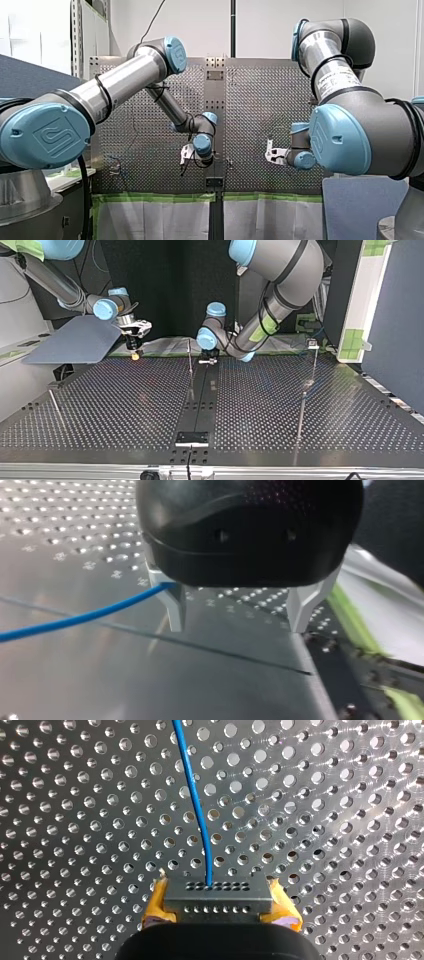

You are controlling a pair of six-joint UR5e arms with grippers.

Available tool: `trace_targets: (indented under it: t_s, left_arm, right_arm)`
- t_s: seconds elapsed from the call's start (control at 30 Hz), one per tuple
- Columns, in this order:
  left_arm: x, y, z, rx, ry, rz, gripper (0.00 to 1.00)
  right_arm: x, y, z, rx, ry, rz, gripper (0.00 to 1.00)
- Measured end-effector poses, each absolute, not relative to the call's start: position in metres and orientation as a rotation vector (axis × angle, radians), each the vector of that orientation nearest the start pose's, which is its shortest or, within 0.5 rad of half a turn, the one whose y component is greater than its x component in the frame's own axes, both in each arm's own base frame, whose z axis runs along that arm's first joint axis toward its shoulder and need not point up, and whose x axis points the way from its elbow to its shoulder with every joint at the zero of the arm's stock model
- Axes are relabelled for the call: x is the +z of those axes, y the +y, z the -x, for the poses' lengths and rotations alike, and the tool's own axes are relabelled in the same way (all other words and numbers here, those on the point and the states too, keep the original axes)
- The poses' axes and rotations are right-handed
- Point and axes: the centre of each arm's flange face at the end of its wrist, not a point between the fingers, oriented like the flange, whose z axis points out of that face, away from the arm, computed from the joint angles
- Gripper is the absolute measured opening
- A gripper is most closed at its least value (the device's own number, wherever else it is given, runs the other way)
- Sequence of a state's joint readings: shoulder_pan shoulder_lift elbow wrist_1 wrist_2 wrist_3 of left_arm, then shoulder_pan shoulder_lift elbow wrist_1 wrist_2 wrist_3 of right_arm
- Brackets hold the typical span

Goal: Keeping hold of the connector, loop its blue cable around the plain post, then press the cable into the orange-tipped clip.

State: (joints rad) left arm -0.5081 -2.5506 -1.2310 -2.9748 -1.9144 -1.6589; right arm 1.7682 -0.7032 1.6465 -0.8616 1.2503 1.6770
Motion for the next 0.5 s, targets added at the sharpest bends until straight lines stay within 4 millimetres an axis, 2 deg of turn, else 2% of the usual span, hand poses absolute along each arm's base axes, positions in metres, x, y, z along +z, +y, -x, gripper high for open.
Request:
trace_targets:
  t_s: [0.2,0.5]
  left_arm:
    - [0.033,-0.442,-0.553,-0.012,2.022,-0.268,1.00]
    - [0.032,-0.477,-0.522,-0.022,2.002,-0.324,1.00]
  right_arm:
    - [0.013,-0.596,-0.287,1.614,-1.087,-1.616,0.00]
    - [0.013,-0.596,-0.287,1.613,-1.087,-1.617,0.00]
